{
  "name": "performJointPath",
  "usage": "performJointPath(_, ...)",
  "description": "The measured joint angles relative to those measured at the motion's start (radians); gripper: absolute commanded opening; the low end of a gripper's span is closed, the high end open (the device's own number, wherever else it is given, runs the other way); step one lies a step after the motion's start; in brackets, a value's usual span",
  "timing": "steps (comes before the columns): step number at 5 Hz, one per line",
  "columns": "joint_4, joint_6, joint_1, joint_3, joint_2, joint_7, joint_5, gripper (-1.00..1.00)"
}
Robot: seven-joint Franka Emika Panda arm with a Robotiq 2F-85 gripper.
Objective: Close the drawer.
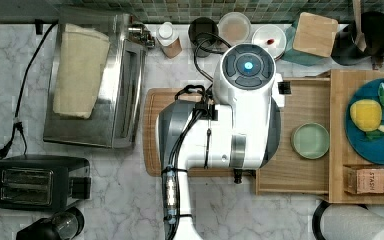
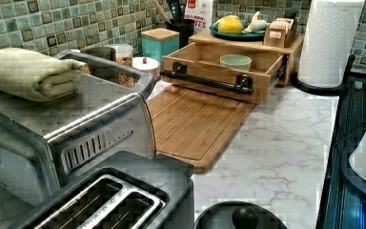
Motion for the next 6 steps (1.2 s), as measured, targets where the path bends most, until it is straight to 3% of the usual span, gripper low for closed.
performJointPath(2, -0.022, 0.050, 0.000, 0.000, 0.002, -0.078, 0.033, -1.00)
performJointPath(4, -0.089, 0.203, 0.001, 0.022, 0.000, -0.424, 0.036, -1.00)
performJointPath(5, -0.135, 0.238, 0.006, 0.034, -0.001, -0.485, 0.036, -1.00)
performJointPath(6, -0.207, 0.332, 0.006, 0.051, 0.001, -0.486, -0.029, -1.00)
